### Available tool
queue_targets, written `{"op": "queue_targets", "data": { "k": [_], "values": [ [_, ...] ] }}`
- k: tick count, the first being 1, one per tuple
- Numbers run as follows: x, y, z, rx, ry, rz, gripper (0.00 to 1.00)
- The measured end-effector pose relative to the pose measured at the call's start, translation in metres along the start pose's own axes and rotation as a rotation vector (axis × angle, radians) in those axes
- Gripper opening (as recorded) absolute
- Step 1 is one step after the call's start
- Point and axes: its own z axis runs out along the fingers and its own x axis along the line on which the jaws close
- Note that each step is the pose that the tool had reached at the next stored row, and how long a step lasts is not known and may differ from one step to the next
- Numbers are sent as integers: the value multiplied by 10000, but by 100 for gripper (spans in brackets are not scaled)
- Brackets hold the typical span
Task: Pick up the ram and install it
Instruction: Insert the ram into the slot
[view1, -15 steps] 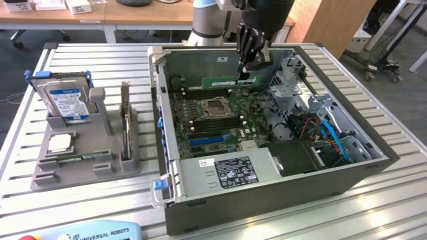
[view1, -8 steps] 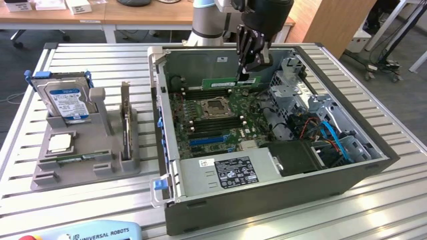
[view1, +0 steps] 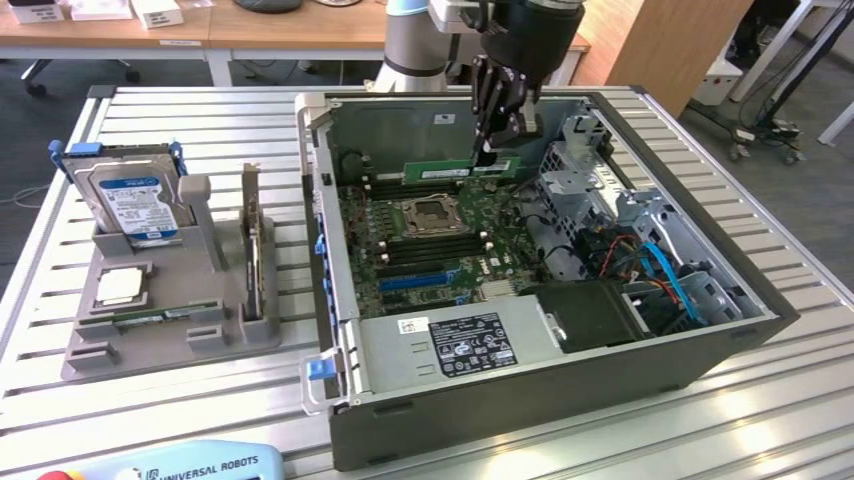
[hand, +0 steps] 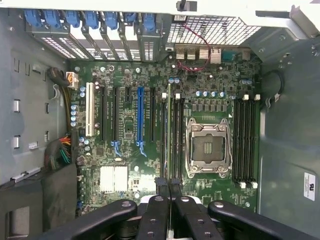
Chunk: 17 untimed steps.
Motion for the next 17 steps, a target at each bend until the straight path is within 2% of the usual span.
{"op": "queue_targets", "data": {
  "k": [17],
  "values": [
    [5, -5, 127, 1, -1, 29, 12]
  ]
}}
